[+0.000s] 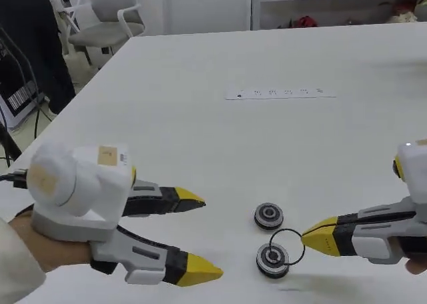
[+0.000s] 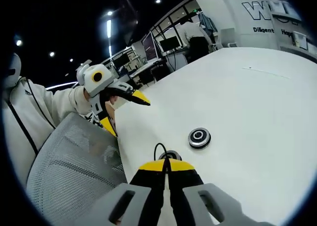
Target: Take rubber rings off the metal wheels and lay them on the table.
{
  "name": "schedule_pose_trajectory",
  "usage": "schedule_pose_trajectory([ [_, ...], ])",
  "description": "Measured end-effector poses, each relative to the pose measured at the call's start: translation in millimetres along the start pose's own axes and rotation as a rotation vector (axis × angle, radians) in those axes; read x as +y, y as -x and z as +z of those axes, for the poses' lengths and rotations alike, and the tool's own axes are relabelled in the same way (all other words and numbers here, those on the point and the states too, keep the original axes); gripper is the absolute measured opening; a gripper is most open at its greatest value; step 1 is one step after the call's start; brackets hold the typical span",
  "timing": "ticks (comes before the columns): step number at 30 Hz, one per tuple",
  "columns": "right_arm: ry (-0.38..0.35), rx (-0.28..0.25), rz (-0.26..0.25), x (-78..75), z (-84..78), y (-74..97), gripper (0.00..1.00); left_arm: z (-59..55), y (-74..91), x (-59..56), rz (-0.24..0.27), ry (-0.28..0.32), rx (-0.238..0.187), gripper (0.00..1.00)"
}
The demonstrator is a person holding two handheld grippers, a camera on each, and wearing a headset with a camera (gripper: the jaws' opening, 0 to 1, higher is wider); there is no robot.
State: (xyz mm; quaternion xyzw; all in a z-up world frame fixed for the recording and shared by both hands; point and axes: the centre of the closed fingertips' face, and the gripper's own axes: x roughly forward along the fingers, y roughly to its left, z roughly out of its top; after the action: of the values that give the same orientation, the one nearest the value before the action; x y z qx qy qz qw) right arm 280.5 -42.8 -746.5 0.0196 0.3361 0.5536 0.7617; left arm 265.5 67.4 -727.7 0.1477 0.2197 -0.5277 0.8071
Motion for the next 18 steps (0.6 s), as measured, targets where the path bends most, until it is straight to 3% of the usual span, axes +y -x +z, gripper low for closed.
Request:
schedule_pose_trajectory([
  [10,-0.009,-0.05,-0.037,14.6,18.3,20.0,0.0,-1.3,25.4,-1.4,0.049,0.033,-0.035,0.69],
  [18,-0.007,-0.082,-0.076,29.9,33.1,33.5,0.0,-7.0,45.1,4.1,0.085,0.03,-0.036,0.76],
])
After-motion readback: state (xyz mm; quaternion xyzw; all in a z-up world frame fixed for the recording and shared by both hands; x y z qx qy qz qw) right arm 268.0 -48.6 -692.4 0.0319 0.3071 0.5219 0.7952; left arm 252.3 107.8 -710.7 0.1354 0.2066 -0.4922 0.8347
